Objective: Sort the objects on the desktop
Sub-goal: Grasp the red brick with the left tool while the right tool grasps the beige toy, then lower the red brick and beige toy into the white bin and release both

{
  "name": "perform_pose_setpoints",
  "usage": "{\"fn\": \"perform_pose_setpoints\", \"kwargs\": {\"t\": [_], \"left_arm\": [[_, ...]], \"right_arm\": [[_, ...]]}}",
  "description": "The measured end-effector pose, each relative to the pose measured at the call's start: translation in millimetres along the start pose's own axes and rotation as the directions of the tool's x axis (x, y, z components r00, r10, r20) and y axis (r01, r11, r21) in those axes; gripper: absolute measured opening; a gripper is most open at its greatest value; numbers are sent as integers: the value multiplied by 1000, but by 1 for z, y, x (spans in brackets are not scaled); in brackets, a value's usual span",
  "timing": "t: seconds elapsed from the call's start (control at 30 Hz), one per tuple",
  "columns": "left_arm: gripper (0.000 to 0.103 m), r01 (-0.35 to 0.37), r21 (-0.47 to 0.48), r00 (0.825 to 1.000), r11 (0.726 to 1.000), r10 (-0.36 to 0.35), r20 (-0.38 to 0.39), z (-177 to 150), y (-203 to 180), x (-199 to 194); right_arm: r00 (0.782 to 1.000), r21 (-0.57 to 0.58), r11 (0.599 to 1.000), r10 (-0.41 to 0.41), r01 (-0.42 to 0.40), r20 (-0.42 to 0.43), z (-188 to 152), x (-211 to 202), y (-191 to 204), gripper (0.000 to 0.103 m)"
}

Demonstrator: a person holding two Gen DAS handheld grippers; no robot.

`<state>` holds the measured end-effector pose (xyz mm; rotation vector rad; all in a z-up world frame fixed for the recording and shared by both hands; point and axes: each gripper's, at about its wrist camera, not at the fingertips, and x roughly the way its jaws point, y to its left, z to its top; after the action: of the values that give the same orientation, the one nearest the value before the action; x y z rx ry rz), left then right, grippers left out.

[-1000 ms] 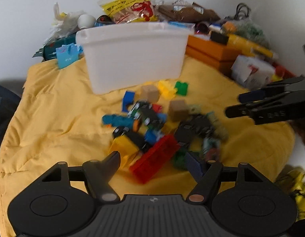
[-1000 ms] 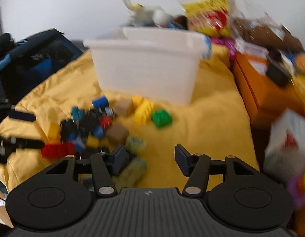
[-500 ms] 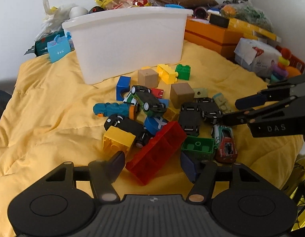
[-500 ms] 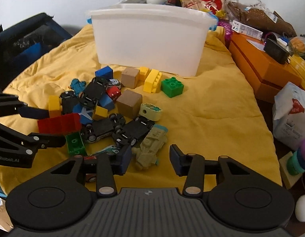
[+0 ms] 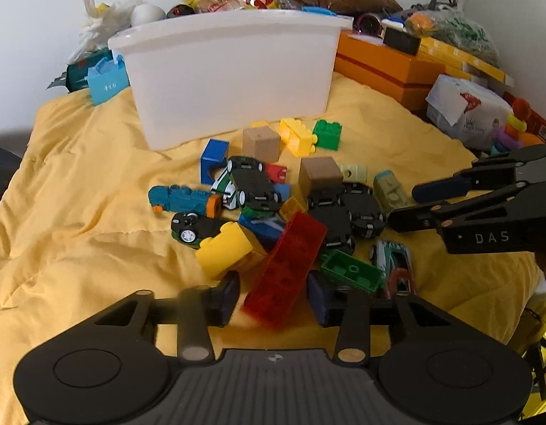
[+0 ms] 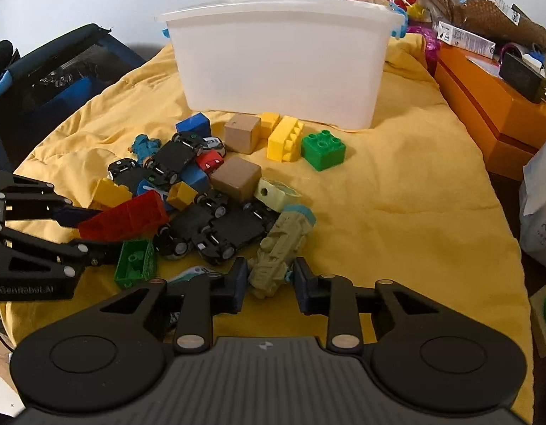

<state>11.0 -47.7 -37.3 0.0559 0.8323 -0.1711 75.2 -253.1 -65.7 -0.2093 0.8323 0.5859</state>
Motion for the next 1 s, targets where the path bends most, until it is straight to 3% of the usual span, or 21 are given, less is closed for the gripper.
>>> {"fn": "perform_pose_setpoints", "kwargs": {"t": [0.07, 0.23, 0.3, 0.33, 0.43, 0.6, 0.77, 1.0], "left_arm": [[50, 6, 4, 1000, 1000, -6, -3, 2, -4, 3], [50, 27, 14, 999, 1000, -27, -40, 5, -7, 17], [43, 39, -1, 999, 999, -40, -27, 6, -3, 18], [32, 41, -10, 999, 999, -41, -27, 7, 0, 18], [27, 50, -36, 999, 998, -50, -16, 11, 7, 14], [27, 66, -53, 998, 996, -65, 19, 17, 12, -2], [27, 87, -25, 988, 996, -83, 131, 40, 19, -38], [27, 55, -135, 976, 989, -25, 216, 92, 51, -61]], "right_arm": [[1000, 2, 1000, -7, 7, 20, 3, -1, -2, 52], [1000, 0, 1000, -12, 12, 0, 10, 12, -3, 51], [1000, 22, 1000, 5, -5, -27, 10, 17, -6, 41], [999, 35, 999, 16, -15, -29, 10, 17, -8, 37], [1000, 48, 999, 17, -17, -9, 9, 10, -11, 37], [999, 56, 998, 17, -19, 30, 9, -3, -16, 37], [997, 101, 995, 12, -20, 80, 22, -24, -32, 37], [982, 95, 995, -6, -12, 187, 57, -46, -39, 37]]}}
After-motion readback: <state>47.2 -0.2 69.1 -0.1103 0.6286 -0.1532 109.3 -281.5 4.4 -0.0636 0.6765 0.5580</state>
